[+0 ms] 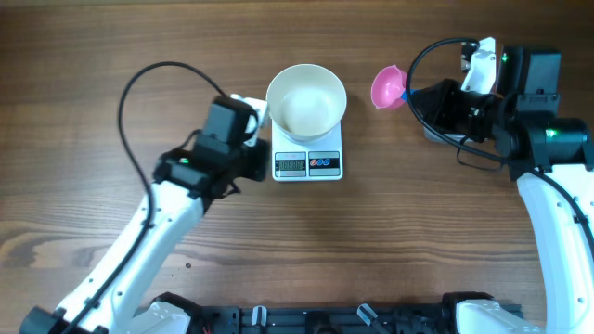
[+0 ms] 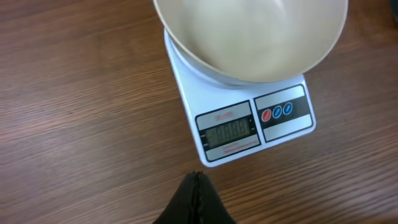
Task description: Scoop item into bowl and weigh 150g on scale
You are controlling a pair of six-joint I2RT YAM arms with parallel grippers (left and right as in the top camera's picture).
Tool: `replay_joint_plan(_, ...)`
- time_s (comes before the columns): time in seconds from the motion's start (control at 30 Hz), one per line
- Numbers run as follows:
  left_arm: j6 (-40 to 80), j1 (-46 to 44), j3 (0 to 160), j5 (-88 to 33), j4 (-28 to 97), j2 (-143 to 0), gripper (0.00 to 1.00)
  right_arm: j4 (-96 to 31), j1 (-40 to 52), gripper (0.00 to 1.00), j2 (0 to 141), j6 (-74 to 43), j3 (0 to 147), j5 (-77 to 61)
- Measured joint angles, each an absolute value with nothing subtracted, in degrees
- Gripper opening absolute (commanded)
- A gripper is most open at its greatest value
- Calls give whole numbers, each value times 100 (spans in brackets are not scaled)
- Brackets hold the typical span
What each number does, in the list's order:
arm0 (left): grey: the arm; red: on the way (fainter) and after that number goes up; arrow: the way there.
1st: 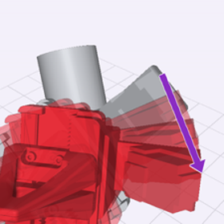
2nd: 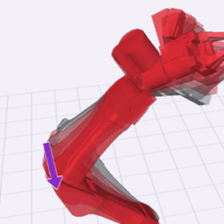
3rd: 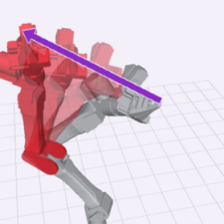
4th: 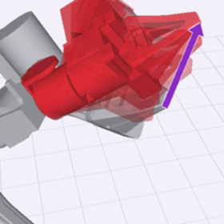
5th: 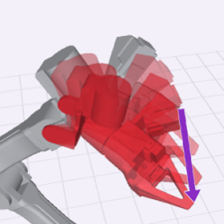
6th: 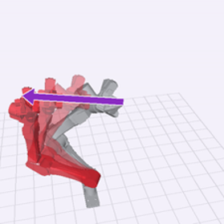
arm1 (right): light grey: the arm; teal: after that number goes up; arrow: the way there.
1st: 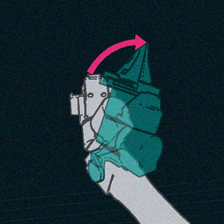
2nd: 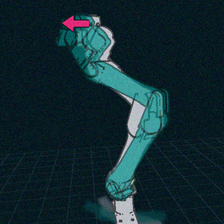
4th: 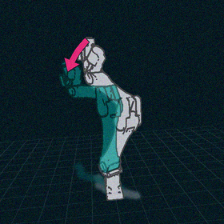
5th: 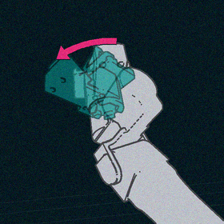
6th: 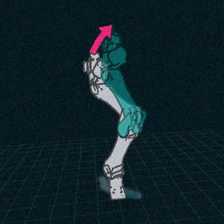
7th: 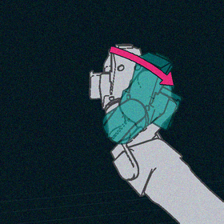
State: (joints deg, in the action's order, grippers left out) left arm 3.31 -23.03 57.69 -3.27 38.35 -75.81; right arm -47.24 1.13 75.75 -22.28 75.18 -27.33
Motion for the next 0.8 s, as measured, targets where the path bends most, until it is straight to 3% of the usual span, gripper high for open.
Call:
replay_joint_plan(0.43, -781, -2104, 5769, -947, 3992, -7343, 5, -4716, 113, 4, 7575, -2220, 7518, -2733)
replay_joint_plan(0.53, -880, -2104, 5769, -875, 3992, -7343, 29, -4716, 113, 4, 7575, -2220, 7518, -2733)
replay_joint_plan(0.57, -880, -2104, 5769, -858, 3992, -7343, 51, -4716, 113, 4, 7575, -2220, 7518, -2733)
replay_joint_plan(0.6, -910, -2104, 5769, -851, 3992, -7343, 79, -4716, 113, 5, 7575, -2220, 7518, -2733)
replay_joint_plan(0.63, -904, -2104, 5769, -836, 3992, -7343, 100, -4716, 113, 4, 7575, -2220, 7518, -2733)
replay_joint_plan(0.8, -917, -2104, 5769, -819, 3992, -7343, 100, -4716, 113, 4, 7575, -2217, 7518, -2733)
